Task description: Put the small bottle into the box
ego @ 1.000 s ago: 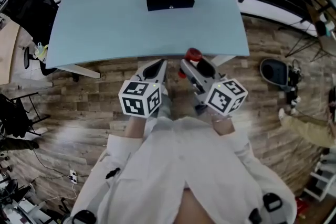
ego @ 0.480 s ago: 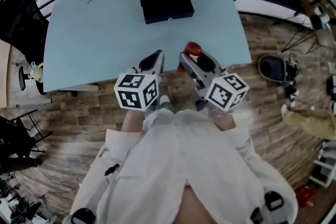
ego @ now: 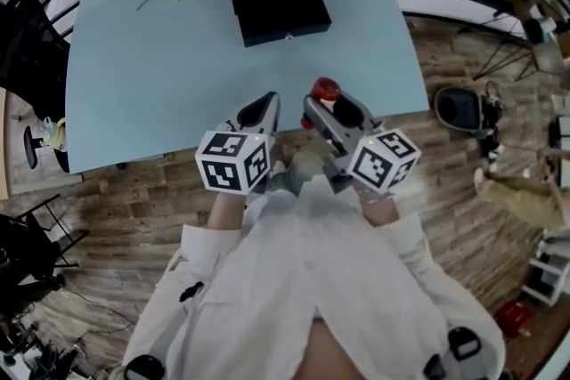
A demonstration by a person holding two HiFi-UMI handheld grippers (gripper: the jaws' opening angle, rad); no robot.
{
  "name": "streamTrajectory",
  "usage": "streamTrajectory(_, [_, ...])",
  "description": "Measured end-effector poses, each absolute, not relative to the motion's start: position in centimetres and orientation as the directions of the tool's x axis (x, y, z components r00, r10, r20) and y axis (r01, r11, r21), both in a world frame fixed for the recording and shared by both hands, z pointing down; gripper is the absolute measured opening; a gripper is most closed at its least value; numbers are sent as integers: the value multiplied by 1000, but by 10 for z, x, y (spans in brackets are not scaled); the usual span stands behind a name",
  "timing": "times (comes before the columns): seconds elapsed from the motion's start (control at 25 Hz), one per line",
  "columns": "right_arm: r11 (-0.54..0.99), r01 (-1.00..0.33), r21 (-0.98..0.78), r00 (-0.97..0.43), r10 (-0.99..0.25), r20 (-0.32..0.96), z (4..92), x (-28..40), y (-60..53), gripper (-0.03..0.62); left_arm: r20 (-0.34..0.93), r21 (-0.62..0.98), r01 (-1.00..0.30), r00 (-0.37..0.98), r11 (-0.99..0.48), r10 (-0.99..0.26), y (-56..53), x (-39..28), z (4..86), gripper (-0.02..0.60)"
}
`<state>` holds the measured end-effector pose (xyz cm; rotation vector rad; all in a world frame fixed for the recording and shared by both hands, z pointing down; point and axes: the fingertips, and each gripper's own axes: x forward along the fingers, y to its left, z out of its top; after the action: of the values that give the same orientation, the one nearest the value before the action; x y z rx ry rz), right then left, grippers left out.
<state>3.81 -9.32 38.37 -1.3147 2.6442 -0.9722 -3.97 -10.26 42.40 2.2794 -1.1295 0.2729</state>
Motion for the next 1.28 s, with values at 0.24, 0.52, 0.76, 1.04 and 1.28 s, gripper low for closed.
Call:
streamTrajectory(0.24, [454,-699,-553,-663,-702,261,390,33,-113,207,433,419,-792,604,-444,-669,-119,-47,431,3])
streamTrajectory(0.52, [500,-660,-561,-715,-648,263,392,22,-151,207,453,412,-806,586,-426,-671,-151,-46,431,3])
streamTrajectory(0.76, [528,-629,-571,-745,-619,249,388,25,-194,207,461,398,-829,551,-392,-696,-187,-44,426,3])
streamTrajectory(1.04, [564,-586,-582,-783,-580,225,382,28,-236,207,468,377,-859,499,-346,-730,-221,-41,418,3])
streamTrajectory(1.28, [587,-554,-591,-811,-540,224,385,34,-259,207,482,377,-873,470,-309,-739,-244,-31,422,3])
